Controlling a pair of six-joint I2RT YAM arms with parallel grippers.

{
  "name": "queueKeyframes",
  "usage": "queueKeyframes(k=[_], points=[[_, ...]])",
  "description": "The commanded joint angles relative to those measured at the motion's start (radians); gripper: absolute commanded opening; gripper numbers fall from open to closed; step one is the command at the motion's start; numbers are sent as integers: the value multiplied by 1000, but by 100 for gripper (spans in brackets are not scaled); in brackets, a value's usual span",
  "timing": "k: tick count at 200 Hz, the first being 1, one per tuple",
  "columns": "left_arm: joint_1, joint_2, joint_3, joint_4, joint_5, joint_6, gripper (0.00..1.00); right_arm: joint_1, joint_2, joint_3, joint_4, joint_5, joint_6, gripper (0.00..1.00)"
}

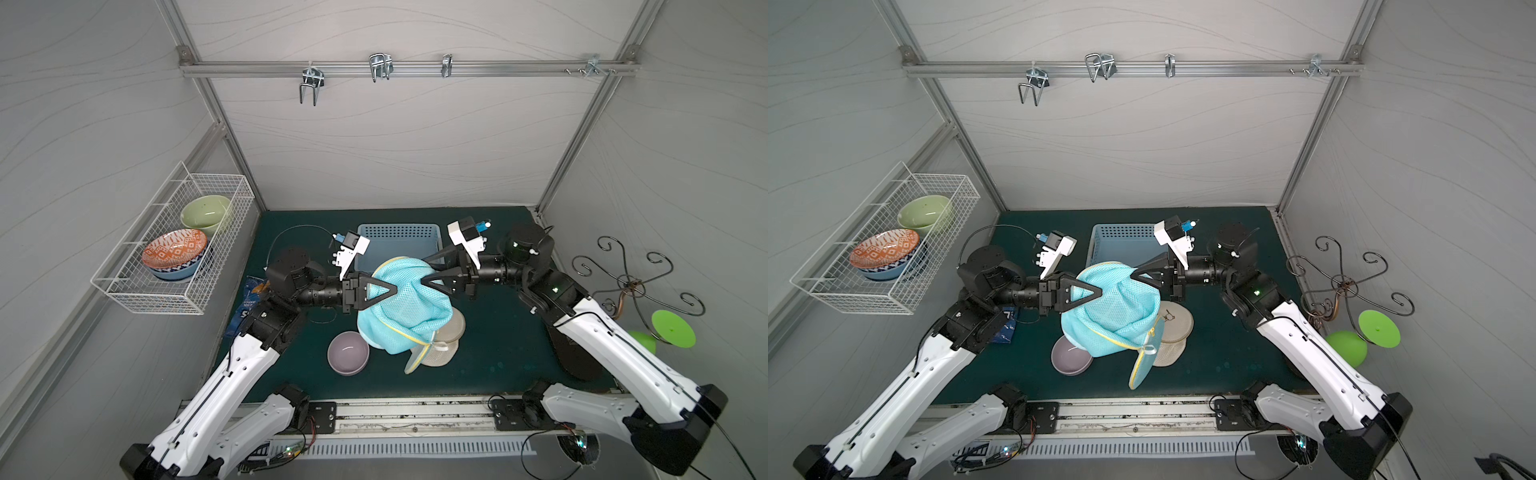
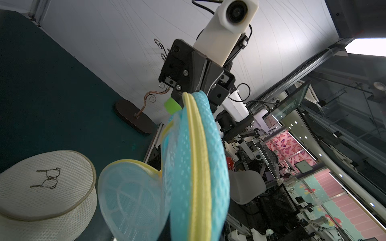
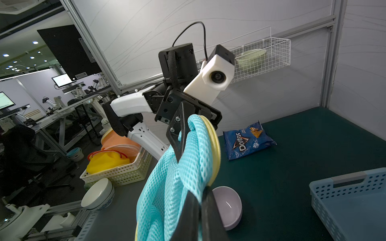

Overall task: Turn the laundry bag inside out
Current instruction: Turn over the laundry bag.

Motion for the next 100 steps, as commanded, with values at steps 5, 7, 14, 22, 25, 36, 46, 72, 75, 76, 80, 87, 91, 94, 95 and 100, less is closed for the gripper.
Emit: queueKeyframes(k=[5,7,14,22,25,36,46,72,75,76,80,87,91,94,95,100], points=[[95,19,-90,220,-51,-93,25,2,-51,26,452,-206,268,0],[99,19,-97,225,-54,-101,26,2,-52,28,457,-204,271,0],[116,18,-124,251,-49,-125,30,-1,-61,30,451,-186,267,0],[131,17,-158,287,-38,-153,32,-3,-68,32,415,-173,242,0],[134,17,-168,294,-39,-161,32,-2,-70,36,397,-170,228,0],[145,13,-209,337,-27,-204,32,-7,-80,42,328,-123,190,0],[147,3,-242,382,-9,-240,34,-8,-92,46,239,-82,128,0],[149,-25,-303,427,-23,-271,14,-20,-118,27,190,19,79,0],[147,-29,-306,418,-31,-265,10,-23,-119,24,195,30,82,0],[147,-31,-308,415,-34,-262,9,-23,-121,23,194,34,83,0],[149,-33,-314,410,-39,-255,6,-25,-123,26,180,50,74,0],[151,-40,-329,408,-33,-251,7,-25,-131,44,103,86,22,0],[155,-45,-336,408,-28,-253,9,-23,-138,56,60,103,-18,0],[157,-51,-342,414,-19,-258,10,-23,-145,63,20,120,-43,0],[158,-53,-345,418,-18,-260,10,-23,-147,66,12,124,-54,0],[162,-66,-361,439,-8,-274,10,-21,-160,74,-51,175,-101,0]])
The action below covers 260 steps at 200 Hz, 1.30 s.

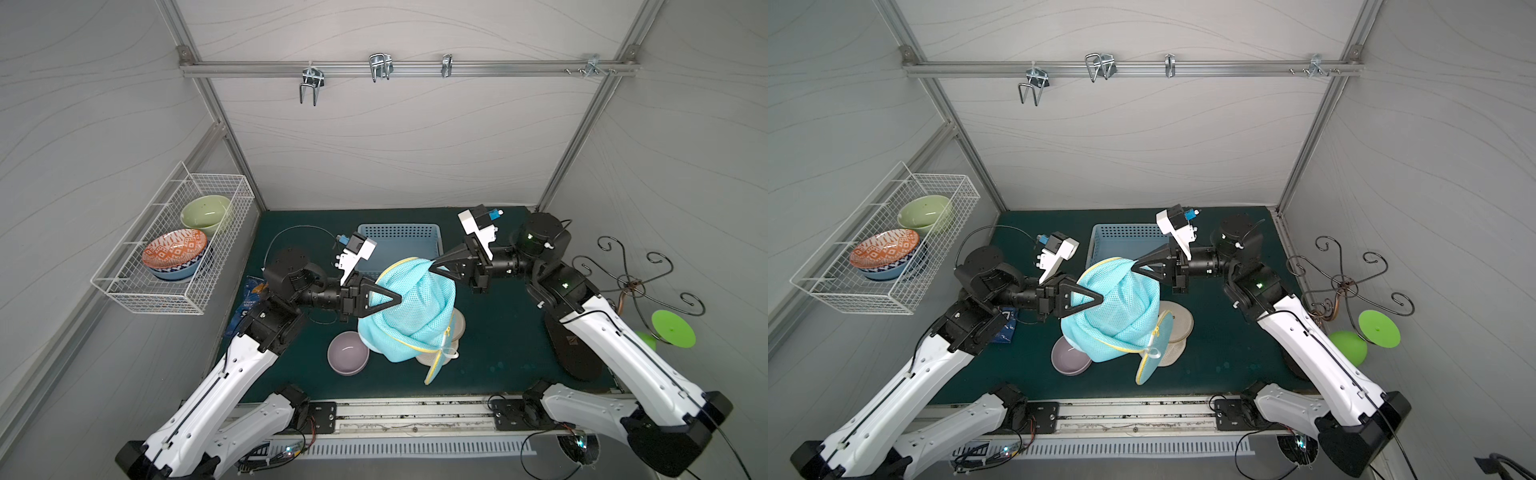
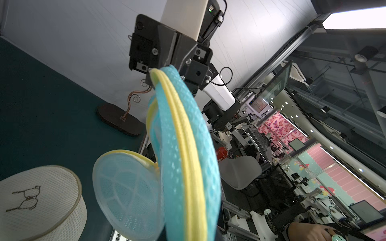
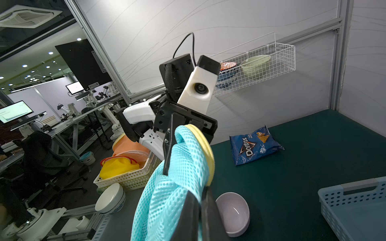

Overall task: Turn the laundry bag inside out
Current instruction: Turn over the laundry bag.

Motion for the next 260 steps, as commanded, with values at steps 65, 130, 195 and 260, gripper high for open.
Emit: queueKeyframes(k=[65,130,195,260], points=[[54,-1,-104,-30,-171,-11,0,-20,-158,-2,301,-23,4,0],[53,54,-157,725,97,-487,20,77,-106,71,7,-53,-234,0],[-29,-27,-141,673,160,-428,44,85,-109,33,-6,72,-269,0],[-62,-54,-112,566,174,-342,47,87,-103,62,-99,124,-313,0]])
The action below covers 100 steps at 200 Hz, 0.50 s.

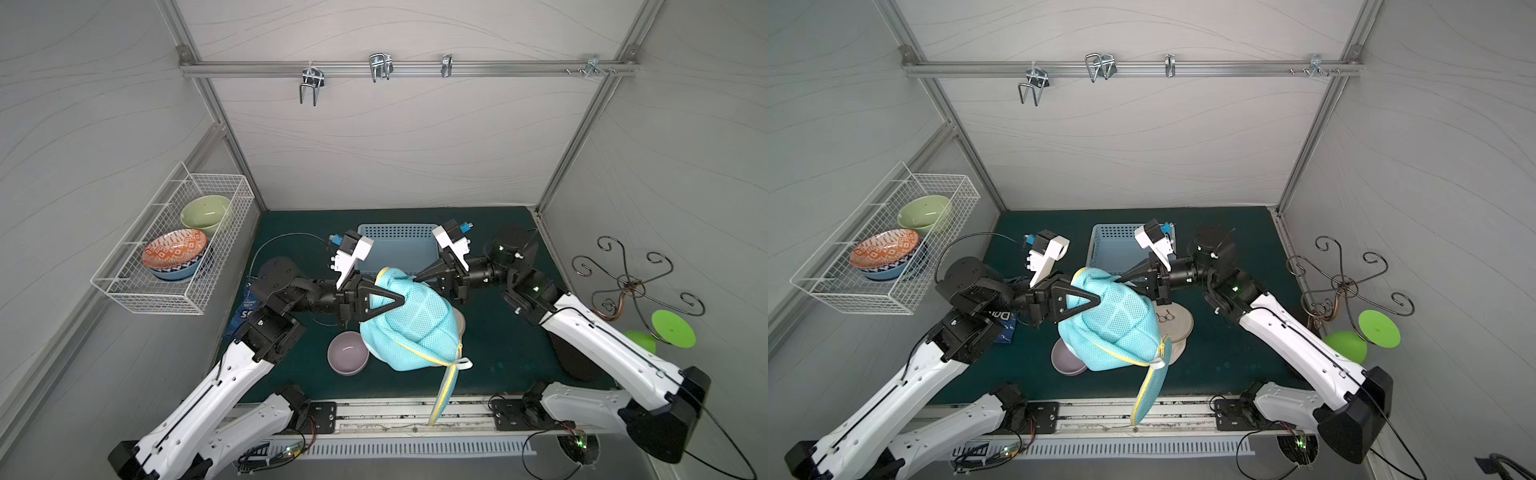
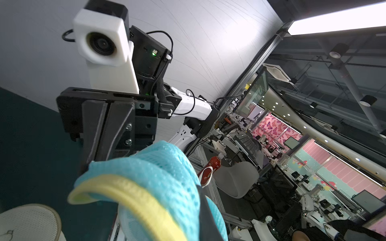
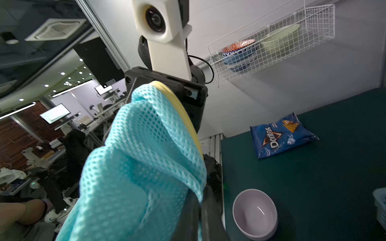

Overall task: Turn the laundry bag inside out
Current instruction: Turn over the laundry bag.

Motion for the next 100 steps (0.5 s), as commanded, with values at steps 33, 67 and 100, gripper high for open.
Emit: queueKeyframes(k=[33,67,100], points=[[-12,-22,115,-334,10,240,48,8,-33,36,12,-28,-46,0],[-13,-9,81,-174,31,121,74,7,-10,67,-17,-94,-60,0],[-28,-15,71,-76,69,73,99,8,17,79,-35,-81,-80,0]])
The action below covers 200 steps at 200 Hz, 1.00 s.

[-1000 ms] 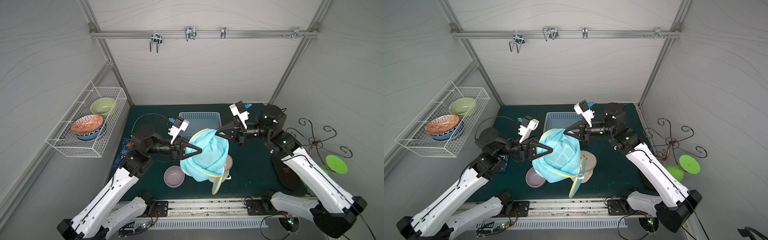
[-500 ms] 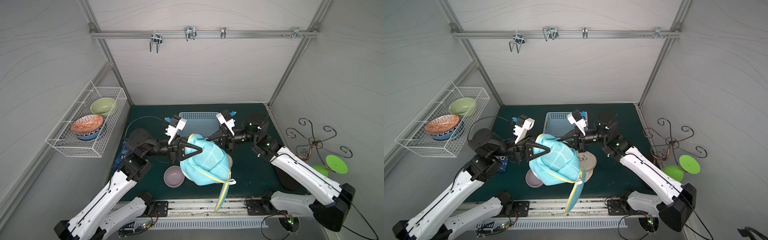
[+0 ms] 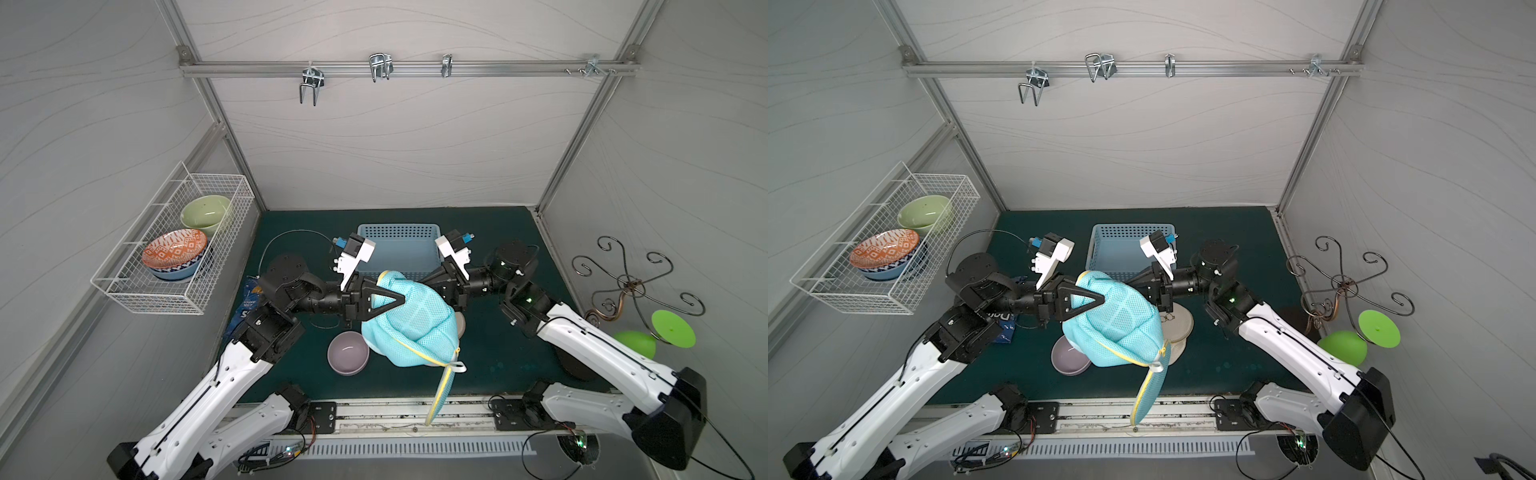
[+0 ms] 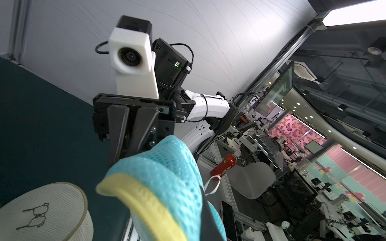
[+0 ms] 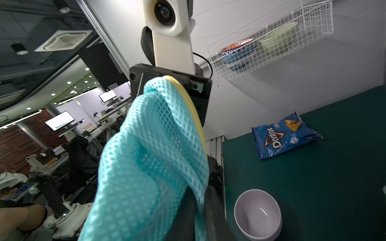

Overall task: Turn the laundry bag inside out
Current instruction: Turn over the laundry bag.

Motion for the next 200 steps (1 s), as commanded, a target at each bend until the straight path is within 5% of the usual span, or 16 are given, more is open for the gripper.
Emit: queueKeyframes(k=[1,24,44,82,106,113,140,161,181,200], points=[[-17,-3,1,134,45,-37,98,8,16,33,13,-19,-28,0],[-21,-15,-2,139,52,-37,98,9,39,49,-7,8,-41,0],[-20,-22,21,27,61,17,81,8,66,87,-79,43,-83,0],[-38,-47,39,-167,51,150,71,8,95,111,-90,80,-90,0],[-41,-46,-8,-15,42,47,23,11,109,113,-109,110,-112,0],[-40,-47,-5,-16,38,49,0,11,109,107,-117,125,-118,0],[-40,-107,56,-262,-37,232,0,1,101,91,-170,140,-116,2],[-41,-126,86,-335,-31,286,0,-28,88,58,-141,130,-61,19],[-41,-121,95,-358,-16,297,0,-73,81,46,-106,66,3,51],[-41,-130,96,-345,-9,289,0,-96,57,34,-108,44,10,56]])
